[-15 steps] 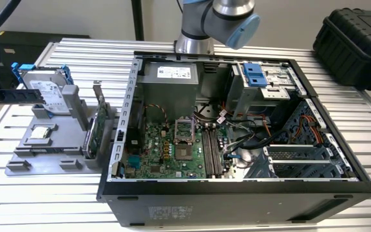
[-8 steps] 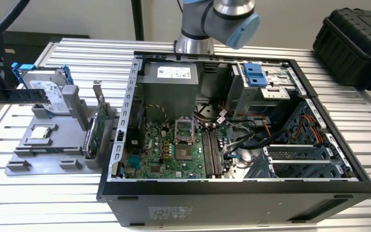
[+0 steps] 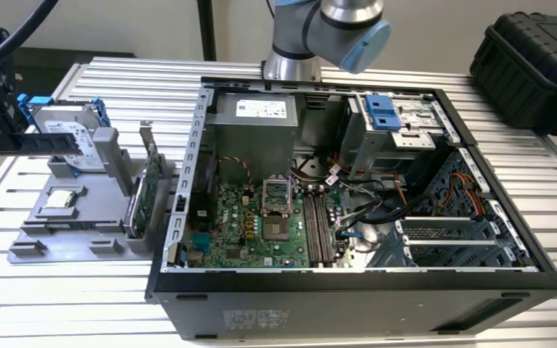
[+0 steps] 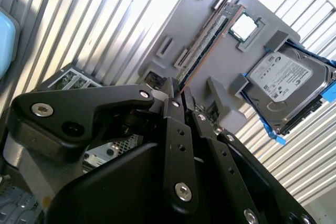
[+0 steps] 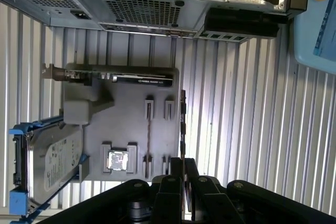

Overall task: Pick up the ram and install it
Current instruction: 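Pick up the ram and move it above insertion slot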

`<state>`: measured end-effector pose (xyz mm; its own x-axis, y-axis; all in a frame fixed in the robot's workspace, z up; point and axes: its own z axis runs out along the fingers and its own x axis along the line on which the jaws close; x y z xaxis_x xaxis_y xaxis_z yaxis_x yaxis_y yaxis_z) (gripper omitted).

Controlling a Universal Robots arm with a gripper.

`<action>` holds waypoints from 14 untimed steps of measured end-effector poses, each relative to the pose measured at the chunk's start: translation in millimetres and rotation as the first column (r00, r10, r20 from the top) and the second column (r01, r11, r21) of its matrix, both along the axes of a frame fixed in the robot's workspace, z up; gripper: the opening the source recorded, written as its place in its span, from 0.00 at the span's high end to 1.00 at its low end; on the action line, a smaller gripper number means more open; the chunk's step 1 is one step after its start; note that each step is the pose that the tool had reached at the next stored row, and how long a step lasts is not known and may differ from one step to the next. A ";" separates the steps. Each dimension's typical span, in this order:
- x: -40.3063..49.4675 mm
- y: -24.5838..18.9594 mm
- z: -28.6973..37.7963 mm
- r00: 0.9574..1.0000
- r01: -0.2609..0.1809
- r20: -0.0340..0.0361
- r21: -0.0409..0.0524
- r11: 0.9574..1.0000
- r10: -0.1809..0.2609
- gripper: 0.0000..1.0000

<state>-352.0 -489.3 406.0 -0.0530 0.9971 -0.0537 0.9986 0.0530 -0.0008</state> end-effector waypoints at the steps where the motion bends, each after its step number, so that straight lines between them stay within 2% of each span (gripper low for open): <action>1: 0.9 0.0 0.1 1.000 0.000 0.000 0.000 1.000 0.000 1.00; 14: 12.6 0.0 1.2 1.000 0.000 0.000 0.000 1.000 0.000 1.00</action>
